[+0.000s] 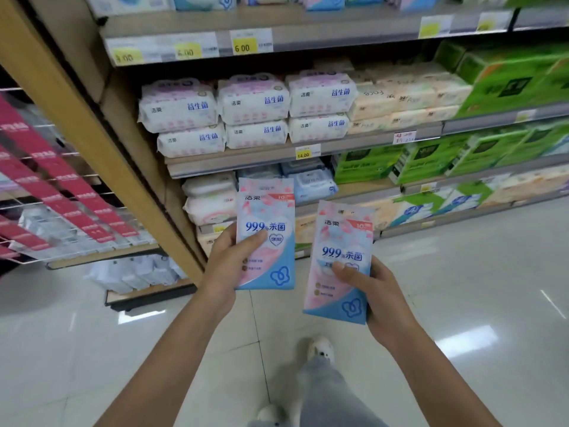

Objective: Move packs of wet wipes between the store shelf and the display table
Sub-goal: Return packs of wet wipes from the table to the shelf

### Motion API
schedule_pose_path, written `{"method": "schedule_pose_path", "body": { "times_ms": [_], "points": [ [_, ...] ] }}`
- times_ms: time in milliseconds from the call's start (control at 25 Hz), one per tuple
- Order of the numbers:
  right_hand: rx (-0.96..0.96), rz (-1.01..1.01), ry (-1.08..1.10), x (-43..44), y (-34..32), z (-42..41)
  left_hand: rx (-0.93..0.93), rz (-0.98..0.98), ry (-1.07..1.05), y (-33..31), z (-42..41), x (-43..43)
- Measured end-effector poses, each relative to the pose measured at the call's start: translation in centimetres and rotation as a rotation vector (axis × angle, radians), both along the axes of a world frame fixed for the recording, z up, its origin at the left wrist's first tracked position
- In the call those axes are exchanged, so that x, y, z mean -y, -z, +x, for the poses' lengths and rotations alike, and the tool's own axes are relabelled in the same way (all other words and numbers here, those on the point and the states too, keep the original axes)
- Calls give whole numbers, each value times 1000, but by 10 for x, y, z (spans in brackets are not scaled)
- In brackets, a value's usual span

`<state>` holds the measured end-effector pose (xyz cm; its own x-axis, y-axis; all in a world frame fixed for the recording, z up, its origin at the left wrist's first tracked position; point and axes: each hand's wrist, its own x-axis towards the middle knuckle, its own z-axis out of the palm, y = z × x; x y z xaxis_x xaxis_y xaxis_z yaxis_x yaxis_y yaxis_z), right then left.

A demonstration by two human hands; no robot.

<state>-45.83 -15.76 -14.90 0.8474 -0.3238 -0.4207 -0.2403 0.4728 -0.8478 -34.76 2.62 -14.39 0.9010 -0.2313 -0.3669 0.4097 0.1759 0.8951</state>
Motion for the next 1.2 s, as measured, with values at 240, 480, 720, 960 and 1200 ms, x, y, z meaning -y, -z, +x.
{"method": "schedule_pose_path", "body": {
  "times_ms": [240, 480, 720, 960, 1200],
  "points": [
    [118, -35, -50, 71, -29, 108, 99, -64, -41, -34, 97, 76],
    [262, -192, -155, 153, -101, 227, 186, -113, -137, -81, 171, 140],
    [472, -411, -164, 194, -170, 355, 288, -163, -193, -118, 228, 167],
    [526, -402, -123, 199, -197, 450, 354, -203, -165, -145, 276, 182],
    [511, -593, -37, 206, -177, 481, 393, -221, -151, -162, 306, 195]
  ]
}}
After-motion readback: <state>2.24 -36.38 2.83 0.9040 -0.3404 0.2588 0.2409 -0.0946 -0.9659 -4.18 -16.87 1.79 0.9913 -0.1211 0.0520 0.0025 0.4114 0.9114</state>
